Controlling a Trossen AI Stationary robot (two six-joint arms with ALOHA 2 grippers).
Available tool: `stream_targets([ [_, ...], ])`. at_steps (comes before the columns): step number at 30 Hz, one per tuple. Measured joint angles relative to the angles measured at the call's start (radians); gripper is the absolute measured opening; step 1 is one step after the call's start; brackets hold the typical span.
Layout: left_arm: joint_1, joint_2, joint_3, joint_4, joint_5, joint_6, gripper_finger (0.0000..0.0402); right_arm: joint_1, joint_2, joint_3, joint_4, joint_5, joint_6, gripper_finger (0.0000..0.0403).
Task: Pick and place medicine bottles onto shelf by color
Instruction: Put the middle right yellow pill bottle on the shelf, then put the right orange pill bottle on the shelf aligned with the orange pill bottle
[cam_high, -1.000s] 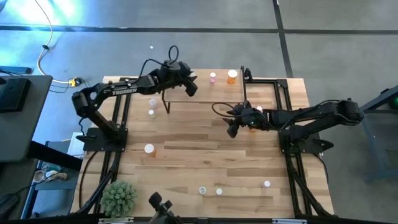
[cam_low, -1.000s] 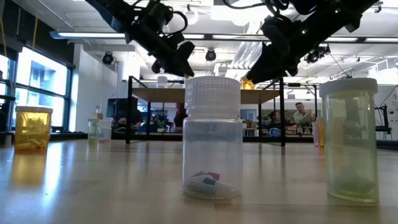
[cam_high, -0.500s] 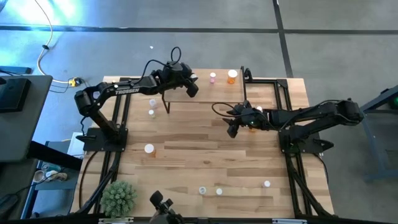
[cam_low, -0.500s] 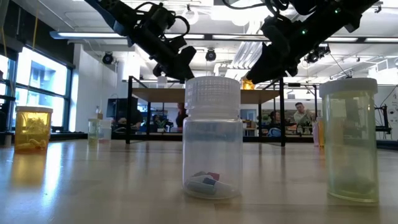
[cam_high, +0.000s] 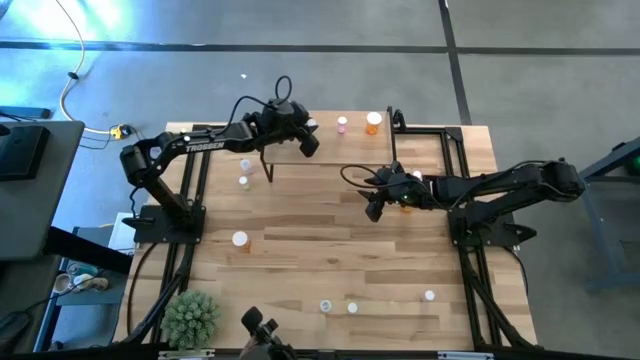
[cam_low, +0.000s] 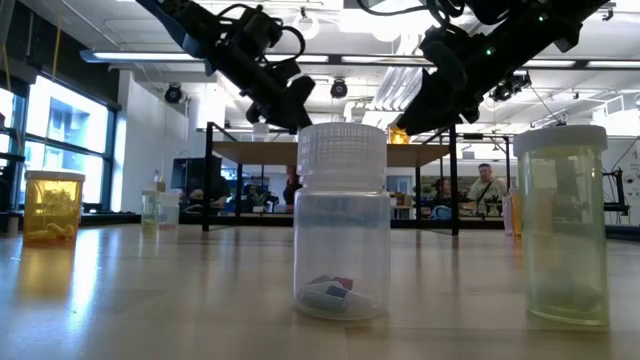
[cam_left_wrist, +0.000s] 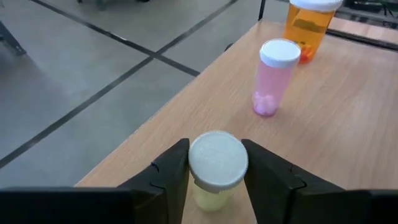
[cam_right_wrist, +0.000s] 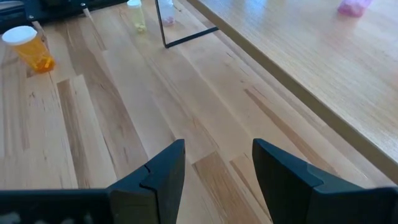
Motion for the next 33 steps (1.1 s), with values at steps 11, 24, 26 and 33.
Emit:
stream_targets([
  [11,0.0,0.001,0.0,0.026,0.005,-0.011,0.0208,0.0,0.0,0.0,0.0,0.0,0.0,0.0179],
  [24,0.001,0.001,0.044,0.052,0.014,-0.031,0.0217,0.0,0.0,0.0,-0.009,0.0,0.0,0.0179],
  [26,0.002,0.001,0.077,0.027,0.013,-0.008,0.0216,0.0,0.0,0.0,-0.011,0.0,0.0,0.0179],
  [33,0.002,-0.018,0.218,-0.103,0.014,0.094,0.0218,0.0,0.0,0.0,-0.021,0.0,0.0,0.0179],
])
